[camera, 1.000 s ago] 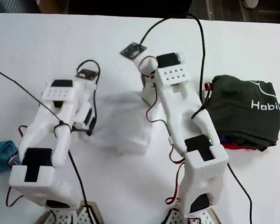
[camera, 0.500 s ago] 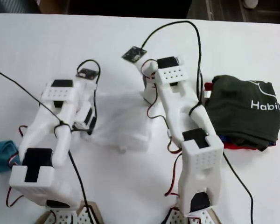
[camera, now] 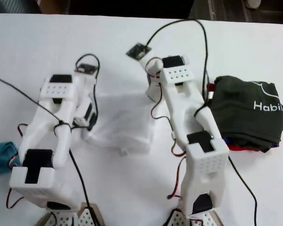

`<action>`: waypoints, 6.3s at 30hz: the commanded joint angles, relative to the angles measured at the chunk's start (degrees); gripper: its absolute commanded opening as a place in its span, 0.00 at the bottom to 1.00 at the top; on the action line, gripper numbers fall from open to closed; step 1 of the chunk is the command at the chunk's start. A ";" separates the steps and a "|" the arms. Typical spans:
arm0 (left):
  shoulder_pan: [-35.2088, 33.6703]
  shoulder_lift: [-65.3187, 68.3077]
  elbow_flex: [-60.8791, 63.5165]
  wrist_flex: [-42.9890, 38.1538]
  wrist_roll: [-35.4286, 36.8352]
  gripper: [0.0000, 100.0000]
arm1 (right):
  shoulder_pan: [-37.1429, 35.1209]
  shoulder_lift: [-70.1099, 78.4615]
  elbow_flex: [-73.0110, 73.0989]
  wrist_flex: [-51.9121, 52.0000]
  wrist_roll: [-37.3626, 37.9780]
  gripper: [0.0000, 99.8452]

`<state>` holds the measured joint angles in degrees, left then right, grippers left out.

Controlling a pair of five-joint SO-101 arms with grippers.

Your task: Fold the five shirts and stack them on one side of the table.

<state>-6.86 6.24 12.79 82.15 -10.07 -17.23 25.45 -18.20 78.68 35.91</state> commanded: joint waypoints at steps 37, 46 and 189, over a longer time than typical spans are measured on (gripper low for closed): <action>-30.15 -2.90 -13.58 11.34 -4.22 0.16 | -10.86 10.33 -34.29 7.34 -5.10 0.17; -33.67 -2.90 -13.58 11.34 -4.31 0.16 | -16.66 14.55 -34.11 17.63 18.90 0.17; -8.70 -2.81 -5.49 -4.57 12.22 0.16 | 0.57 39.08 -55.56 19.38 -10.20 0.02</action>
<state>-21.36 6.24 7.69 82.59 -3.21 -17.85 65.63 -71.21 97.85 28.97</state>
